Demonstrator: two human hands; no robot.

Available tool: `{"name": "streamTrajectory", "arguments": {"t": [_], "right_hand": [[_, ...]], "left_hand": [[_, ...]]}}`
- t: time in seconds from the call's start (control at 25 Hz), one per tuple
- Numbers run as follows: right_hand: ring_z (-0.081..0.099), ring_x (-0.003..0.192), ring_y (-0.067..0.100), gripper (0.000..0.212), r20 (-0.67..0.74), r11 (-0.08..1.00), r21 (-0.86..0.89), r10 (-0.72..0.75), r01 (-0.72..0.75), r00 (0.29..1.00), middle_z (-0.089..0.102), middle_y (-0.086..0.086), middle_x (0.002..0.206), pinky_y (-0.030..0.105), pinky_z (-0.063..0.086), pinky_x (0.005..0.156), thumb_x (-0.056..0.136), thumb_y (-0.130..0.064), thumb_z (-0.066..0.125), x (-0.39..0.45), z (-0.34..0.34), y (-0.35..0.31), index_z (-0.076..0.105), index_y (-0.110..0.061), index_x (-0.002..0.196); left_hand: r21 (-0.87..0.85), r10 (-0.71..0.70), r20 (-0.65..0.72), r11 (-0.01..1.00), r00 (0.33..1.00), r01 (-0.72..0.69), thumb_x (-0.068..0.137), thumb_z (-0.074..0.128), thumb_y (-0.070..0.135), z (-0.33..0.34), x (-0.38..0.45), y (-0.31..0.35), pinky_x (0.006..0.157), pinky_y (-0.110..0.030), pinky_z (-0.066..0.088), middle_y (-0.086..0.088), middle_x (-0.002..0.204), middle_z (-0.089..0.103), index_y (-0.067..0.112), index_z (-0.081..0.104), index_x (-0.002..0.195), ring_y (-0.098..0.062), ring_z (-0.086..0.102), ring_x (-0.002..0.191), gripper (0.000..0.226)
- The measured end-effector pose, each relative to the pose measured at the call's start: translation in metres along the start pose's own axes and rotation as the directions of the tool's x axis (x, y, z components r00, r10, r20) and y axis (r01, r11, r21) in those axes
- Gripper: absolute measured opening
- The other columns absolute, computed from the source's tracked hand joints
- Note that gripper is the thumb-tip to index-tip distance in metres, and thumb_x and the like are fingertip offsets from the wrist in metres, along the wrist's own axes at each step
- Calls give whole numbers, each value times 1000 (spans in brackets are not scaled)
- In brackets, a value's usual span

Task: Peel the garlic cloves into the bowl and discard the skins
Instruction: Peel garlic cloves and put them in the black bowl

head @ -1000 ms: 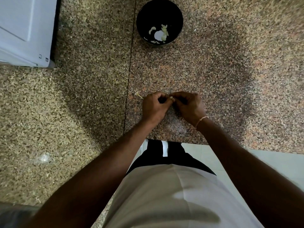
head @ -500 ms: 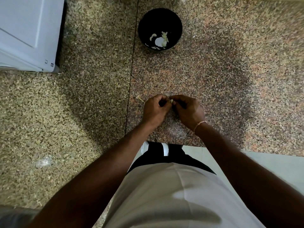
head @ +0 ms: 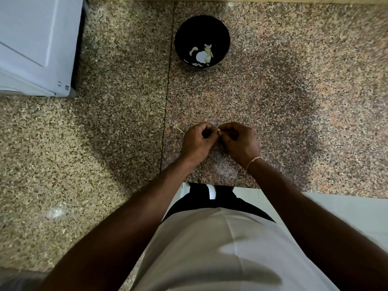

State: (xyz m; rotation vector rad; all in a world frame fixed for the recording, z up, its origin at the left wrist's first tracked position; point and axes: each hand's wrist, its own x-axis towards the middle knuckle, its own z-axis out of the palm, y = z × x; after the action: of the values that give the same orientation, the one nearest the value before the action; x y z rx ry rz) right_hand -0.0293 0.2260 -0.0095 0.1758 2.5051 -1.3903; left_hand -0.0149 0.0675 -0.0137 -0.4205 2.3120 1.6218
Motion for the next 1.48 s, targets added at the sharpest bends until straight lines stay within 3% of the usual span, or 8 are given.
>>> {"name": "streamTrajectory", "arguments": {"t": [0.4, 0.68, 1.0, 1.48], "right_hand": [[64, 67, -12, 11, 10, 1000, 1, 28, -28, 1000, 76, -13, 85, 4, 41, 52, 93, -23, 75, 4, -2, 2, 78, -22, 103], [68, 72, -9, 11, 18, 999, 36, 10, -11, 1000, 76, -13, 86, 6, 46, 56, 91, -19, 76, 3, -2, 3, 77, -21, 102], [70, 74, -4, 12, 22, 999, 46, -10, 9, 1000, 76, -10, 87, 10, 50, 62, 88, -17, 80, 2, -3, 5, 77, -17, 100], [64, 66, -12, 11, 38, 999, 34, -12, 11, 999, 73, -15, 83, 5, 44, 55, 90, -20, 79, 1, -4, 1, 77, -17, 101]], "left_hand": [[-108, -85, -35, 991, 996, 80, 95, 75, 12, -1, 1, 5, 78, -56, 63, -11, 90, 76, 6, 74, 99, -32, 74, 84, 7], [-149, -82, -11, 986, 997, 80, 93, 77, 14, -4, 0, 5, 77, -57, 63, -15, 89, 77, 2, 77, 99, -26, 70, 76, 13], [-151, -70, 6, 986, 998, 70, 93, 78, 17, -3, 3, -1, 76, -48, 62, -3, 82, 78, 14, 81, 89, -16, 69, 73, 6], [-122, -61, -14, 991, 998, 59, 91, 78, 20, 2, 10, -11, 73, -49, 65, -4, 83, 78, 14, 79, 89, -20, 71, 75, 7]]}}
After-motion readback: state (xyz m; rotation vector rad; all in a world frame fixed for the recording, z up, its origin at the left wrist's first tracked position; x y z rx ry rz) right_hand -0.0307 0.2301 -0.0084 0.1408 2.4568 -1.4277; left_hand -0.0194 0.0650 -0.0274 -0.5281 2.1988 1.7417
